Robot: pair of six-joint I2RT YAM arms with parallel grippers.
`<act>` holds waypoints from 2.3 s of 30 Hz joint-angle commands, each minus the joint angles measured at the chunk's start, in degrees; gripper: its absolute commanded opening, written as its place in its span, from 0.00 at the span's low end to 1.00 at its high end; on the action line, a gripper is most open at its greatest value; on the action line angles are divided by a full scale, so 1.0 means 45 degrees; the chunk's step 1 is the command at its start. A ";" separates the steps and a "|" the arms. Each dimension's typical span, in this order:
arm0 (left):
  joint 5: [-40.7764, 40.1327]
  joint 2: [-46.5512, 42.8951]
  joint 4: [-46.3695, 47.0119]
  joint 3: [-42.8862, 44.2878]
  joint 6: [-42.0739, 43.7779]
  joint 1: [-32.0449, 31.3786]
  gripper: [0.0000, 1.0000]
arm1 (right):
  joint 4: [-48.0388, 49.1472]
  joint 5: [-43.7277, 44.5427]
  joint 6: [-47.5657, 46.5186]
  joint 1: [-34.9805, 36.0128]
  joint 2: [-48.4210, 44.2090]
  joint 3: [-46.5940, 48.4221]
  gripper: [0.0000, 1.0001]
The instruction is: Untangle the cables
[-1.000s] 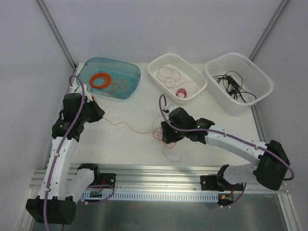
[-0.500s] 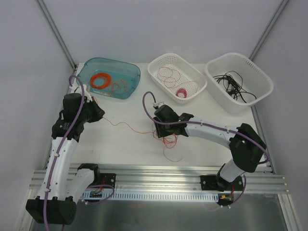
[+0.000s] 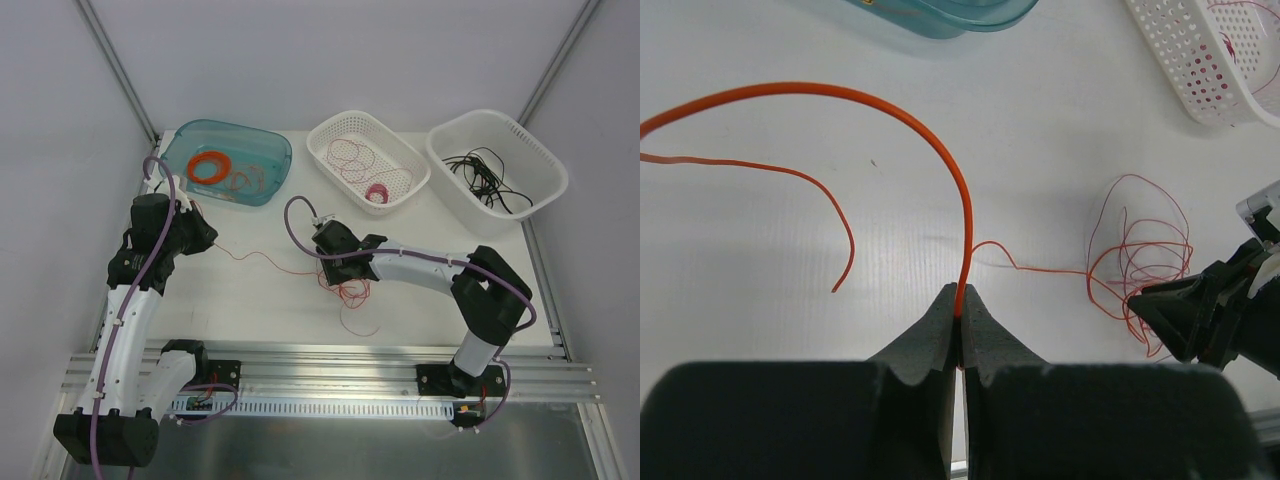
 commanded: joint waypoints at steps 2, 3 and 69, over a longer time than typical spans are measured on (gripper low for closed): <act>0.0029 -0.0092 0.0160 0.0251 -0.0121 0.0148 0.00 | -0.0234 0.0679 -0.0497 -0.0007 -0.0092 0.0399 0.31; 0.0010 -0.0092 0.0140 0.0270 -0.0121 0.0148 0.00 | -0.0254 0.0660 -0.0517 -0.0007 -0.0053 0.0380 0.31; -0.7819 0.0962 -0.1402 0.4248 0.2203 0.0399 0.00 | -0.2965 0.2009 -0.1650 -0.6111 -0.6846 -0.1263 0.01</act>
